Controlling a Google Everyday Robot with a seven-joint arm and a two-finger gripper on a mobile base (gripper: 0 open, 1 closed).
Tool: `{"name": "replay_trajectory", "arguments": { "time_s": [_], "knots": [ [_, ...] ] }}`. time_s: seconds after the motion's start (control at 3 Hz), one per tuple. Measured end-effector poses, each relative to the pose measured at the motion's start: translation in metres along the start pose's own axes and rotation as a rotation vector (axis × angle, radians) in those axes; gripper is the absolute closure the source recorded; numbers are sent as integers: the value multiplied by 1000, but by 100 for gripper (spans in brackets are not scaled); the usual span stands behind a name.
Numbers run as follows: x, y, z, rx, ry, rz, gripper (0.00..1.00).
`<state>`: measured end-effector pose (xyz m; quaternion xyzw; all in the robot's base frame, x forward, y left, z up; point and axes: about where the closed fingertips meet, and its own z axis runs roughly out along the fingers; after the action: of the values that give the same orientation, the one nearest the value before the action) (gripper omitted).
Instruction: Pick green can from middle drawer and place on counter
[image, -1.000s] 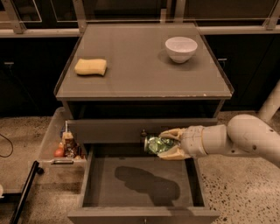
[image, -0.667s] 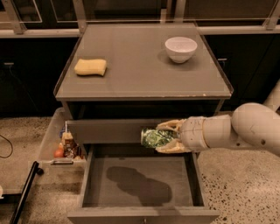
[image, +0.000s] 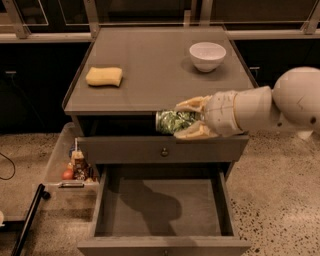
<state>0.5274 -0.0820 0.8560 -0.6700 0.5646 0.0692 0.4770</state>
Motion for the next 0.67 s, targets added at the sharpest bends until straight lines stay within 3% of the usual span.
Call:
{"name": "replay_trajectory", "arguments": {
  "time_s": [0.33, 0.67],
  "knots": [
    [-24, -56, -7, 17, -50, 5, 100],
    [-19, -64, -2, 26, -57, 13, 100]
  ]
}}
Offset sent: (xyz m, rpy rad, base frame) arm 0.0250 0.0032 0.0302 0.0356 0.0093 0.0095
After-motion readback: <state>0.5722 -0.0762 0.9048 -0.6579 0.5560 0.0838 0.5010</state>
